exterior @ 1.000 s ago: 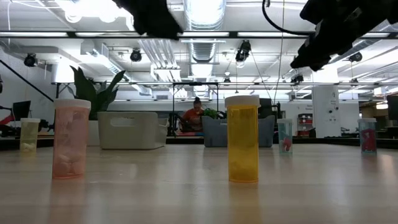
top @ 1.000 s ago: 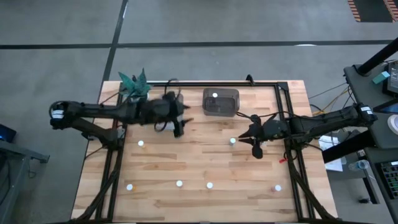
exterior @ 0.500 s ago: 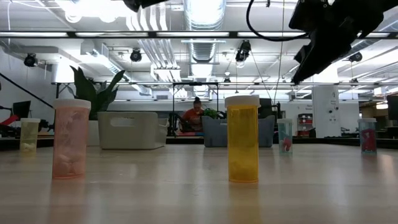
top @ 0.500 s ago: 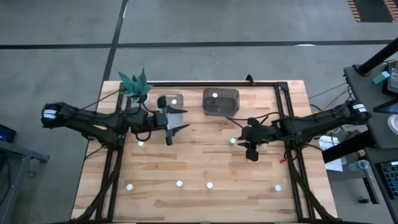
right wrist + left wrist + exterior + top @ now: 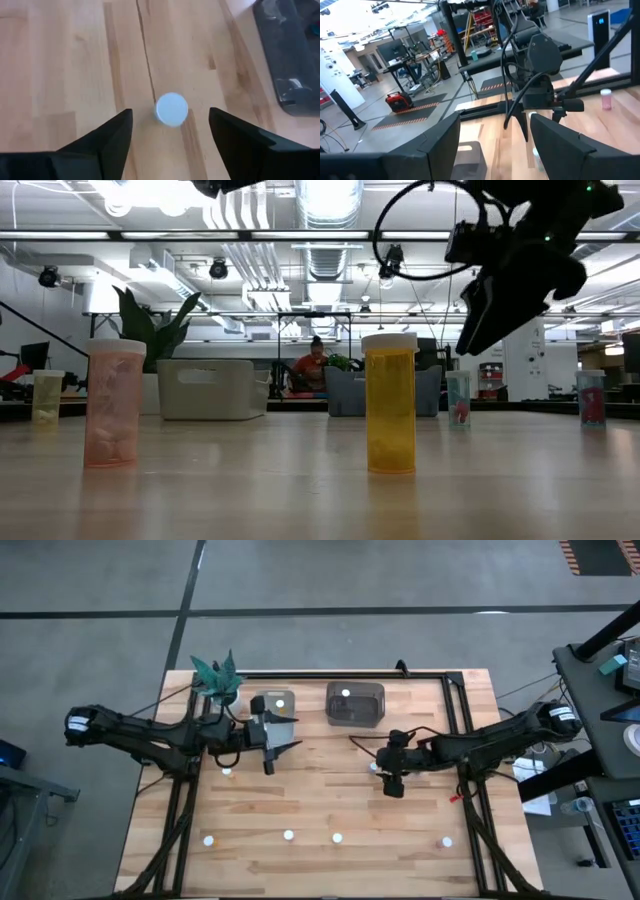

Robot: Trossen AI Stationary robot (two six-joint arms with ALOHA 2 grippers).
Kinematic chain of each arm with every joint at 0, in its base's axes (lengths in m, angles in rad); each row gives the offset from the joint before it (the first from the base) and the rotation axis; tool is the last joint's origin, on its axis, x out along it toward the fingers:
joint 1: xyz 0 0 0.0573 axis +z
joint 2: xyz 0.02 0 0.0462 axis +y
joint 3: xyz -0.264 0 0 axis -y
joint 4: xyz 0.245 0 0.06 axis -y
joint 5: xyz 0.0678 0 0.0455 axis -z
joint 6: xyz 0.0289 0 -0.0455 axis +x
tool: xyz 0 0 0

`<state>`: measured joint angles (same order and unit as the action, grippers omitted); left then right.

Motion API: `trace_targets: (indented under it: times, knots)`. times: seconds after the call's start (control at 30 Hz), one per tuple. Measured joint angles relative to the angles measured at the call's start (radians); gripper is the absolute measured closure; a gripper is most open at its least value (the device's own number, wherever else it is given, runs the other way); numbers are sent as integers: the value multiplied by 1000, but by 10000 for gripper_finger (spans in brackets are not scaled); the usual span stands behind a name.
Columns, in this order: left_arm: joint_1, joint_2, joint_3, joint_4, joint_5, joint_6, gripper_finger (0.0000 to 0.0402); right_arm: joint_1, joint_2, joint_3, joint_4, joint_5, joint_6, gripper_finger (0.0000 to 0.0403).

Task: Pick and place medicine bottles into bin by pill shape (circle, oval)
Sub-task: Put the left blue capsule bottle into the black bin

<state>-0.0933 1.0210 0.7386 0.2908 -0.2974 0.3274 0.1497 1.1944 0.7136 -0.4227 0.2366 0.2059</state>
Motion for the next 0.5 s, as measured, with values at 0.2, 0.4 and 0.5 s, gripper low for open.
trace_targets:
  times: [0.2,0.4,0.5]
  knots:
    - [0,-3,-12,23,0,26,175,-41,76,0,37,-18,-22,154]
    - [0,-3,-12,16,0,26,175,-57,128,0,75,-61,-23,175]
    - [0,-3,-12,16,0,26,175,-57,140,0,84,-62,-23,190]
